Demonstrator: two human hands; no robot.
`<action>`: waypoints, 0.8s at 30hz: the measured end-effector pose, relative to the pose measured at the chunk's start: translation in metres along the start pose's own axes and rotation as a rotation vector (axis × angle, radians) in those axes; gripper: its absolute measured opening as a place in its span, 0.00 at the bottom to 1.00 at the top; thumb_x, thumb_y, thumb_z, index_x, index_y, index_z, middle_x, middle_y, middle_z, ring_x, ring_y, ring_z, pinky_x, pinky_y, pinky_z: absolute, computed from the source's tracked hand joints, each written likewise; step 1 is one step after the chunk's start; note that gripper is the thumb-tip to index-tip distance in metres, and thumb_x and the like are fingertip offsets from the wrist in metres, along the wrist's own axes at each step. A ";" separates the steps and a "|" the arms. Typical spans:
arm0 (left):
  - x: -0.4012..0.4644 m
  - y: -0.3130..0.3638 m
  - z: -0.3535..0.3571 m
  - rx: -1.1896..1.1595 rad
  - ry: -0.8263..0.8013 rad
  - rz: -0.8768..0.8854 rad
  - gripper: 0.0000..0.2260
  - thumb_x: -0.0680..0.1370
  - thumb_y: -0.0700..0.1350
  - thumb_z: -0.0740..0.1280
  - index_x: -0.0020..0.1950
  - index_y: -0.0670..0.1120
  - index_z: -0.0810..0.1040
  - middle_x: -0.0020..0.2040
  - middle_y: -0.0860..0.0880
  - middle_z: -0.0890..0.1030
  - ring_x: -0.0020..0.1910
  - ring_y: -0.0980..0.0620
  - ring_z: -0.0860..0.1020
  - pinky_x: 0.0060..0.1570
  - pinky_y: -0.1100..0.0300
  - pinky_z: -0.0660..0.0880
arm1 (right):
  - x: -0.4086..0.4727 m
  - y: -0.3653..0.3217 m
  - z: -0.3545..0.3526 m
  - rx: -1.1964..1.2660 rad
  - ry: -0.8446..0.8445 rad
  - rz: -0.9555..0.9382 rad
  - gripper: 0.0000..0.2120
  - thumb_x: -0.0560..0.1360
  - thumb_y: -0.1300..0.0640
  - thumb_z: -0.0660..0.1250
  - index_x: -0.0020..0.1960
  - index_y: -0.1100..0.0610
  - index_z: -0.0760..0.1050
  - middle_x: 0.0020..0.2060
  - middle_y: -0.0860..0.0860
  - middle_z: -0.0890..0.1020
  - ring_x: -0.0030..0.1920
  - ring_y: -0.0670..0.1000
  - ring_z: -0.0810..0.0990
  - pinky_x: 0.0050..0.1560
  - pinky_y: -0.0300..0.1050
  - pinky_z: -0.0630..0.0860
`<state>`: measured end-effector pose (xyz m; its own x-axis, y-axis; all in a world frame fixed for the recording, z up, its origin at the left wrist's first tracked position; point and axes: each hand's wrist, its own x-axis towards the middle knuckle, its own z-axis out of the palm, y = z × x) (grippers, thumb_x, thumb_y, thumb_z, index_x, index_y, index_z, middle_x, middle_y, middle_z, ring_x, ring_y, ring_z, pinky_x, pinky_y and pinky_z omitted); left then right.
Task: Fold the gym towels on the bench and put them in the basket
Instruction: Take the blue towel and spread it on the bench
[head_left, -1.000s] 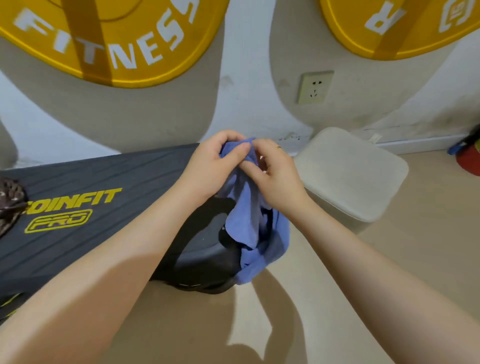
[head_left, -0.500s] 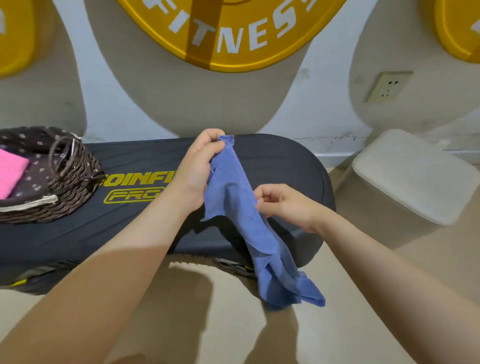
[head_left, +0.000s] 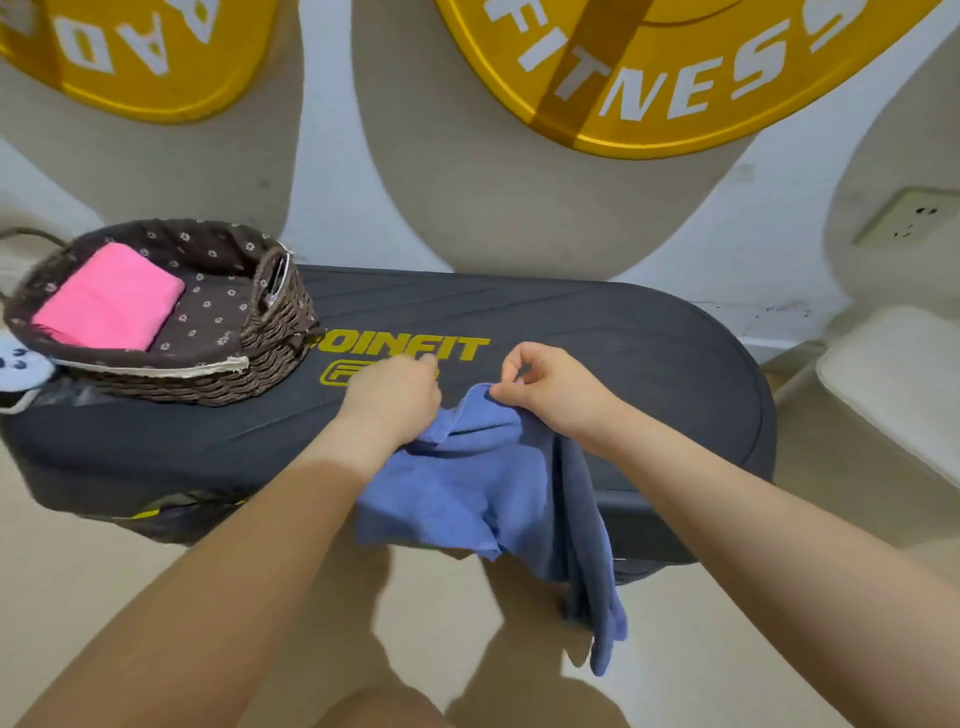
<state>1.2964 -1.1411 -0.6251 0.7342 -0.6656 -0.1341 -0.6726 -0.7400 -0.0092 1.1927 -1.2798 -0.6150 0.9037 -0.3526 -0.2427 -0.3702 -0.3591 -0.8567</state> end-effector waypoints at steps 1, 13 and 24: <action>-0.001 -0.001 0.003 -0.051 0.163 0.081 0.17 0.78 0.47 0.51 0.58 0.41 0.74 0.55 0.40 0.77 0.54 0.39 0.75 0.47 0.50 0.71 | 0.002 -0.002 0.007 -0.011 0.009 -0.004 0.12 0.73 0.59 0.68 0.35 0.52 0.67 0.27 0.45 0.71 0.25 0.41 0.67 0.28 0.34 0.61; -0.001 0.018 -0.004 -0.715 0.015 0.254 0.07 0.79 0.45 0.61 0.52 0.47 0.77 0.49 0.47 0.81 0.48 0.48 0.76 0.46 0.55 0.70 | -0.008 0.014 -0.005 0.293 0.017 0.153 0.13 0.77 0.52 0.65 0.39 0.59 0.72 0.32 0.53 0.74 0.32 0.47 0.71 0.33 0.37 0.68; 0.009 -0.003 0.010 -0.616 0.273 -0.107 0.05 0.77 0.39 0.57 0.50 0.44 0.72 0.34 0.46 0.73 0.37 0.43 0.71 0.34 0.56 0.64 | -0.023 0.057 -0.031 0.034 -0.510 0.603 0.12 0.72 0.57 0.71 0.54 0.59 0.79 0.53 0.55 0.83 0.54 0.56 0.81 0.58 0.49 0.76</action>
<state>1.3040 -1.1433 -0.6361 0.8455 -0.5259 0.0919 -0.4782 -0.6695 0.5685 1.1440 -1.3195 -0.6444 0.5393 -0.0349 -0.8414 -0.8283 -0.2023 -0.5225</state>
